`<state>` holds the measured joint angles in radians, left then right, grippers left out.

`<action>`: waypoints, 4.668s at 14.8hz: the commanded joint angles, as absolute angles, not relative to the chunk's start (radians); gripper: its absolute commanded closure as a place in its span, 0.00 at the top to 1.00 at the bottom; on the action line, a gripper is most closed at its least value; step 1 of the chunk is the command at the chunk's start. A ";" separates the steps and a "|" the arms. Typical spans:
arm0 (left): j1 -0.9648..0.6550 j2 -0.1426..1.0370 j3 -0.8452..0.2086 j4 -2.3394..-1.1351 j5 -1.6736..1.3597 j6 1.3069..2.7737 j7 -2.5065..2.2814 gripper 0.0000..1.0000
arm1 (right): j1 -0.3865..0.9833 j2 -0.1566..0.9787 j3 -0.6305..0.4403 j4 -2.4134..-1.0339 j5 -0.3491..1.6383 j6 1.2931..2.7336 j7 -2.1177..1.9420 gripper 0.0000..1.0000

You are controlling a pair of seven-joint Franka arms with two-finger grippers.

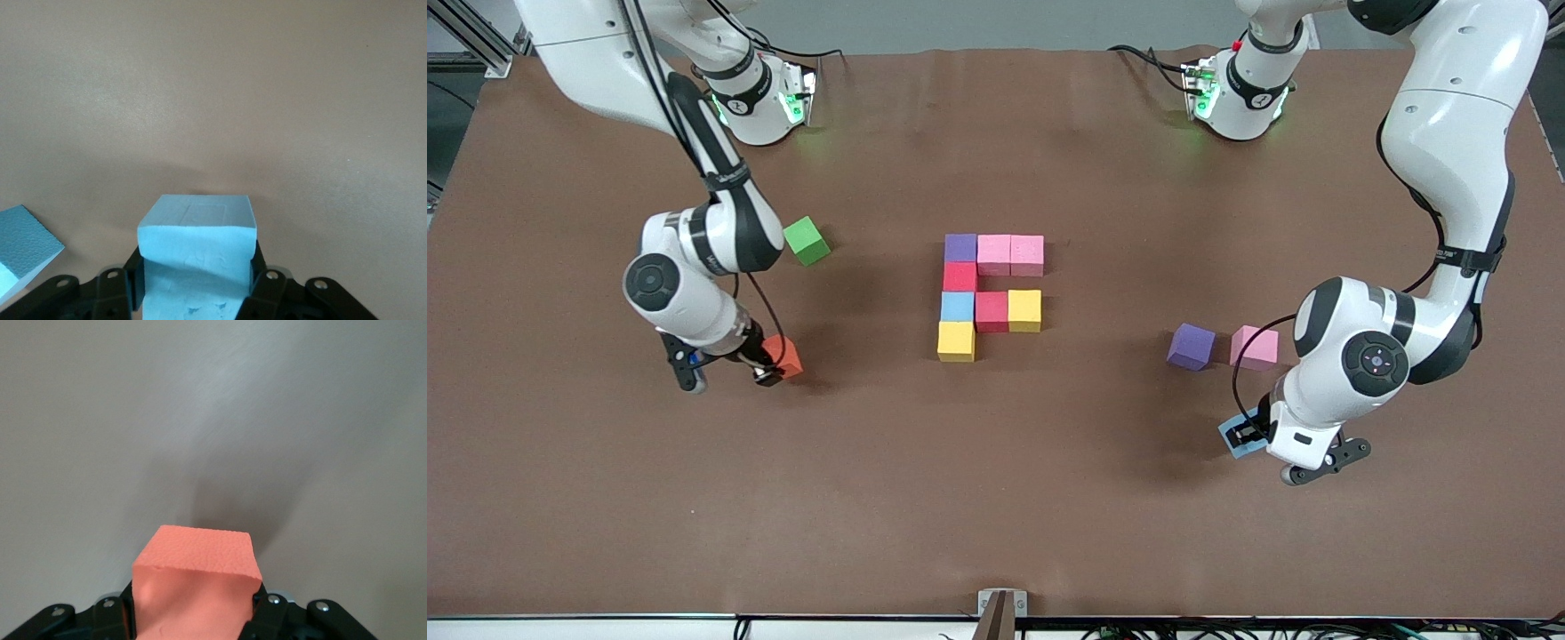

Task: Arrange 11 blocks into digit 3
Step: 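Carry the orange block toward the row with the right gripper, then lower the orange block beside the yellow block with the right gripper, then open the right gripper off the orange block while the left gripper holds blue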

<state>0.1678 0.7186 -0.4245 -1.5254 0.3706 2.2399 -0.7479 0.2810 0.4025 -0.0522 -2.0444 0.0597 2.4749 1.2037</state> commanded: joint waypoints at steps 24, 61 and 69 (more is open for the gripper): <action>0.144 0.719 -0.423 -1.517 0.373 2.229 -0.798 0.51 | 0.603 0.844 -0.060 -1.279 0.025 2.184 0.430 0.00; 0.146 0.716 -0.423 -1.516 0.371 2.229 -0.799 0.51 | 0.670 0.925 -0.058 -1.236 0.040 2.183 0.494 0.00; 0.147 0.712 -0.423 -1.509 0.370 2.229 -0.799 0.51 | 0.670 0.927 -0.058 -1.236 0.040 2.184 0.489 0.00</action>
<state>0.1493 0.7214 -0.4244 -1.5155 0.3706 2.2398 -0.7856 0.6604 0.9187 -0.0510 -1.2504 0.0353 2.1889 0.4788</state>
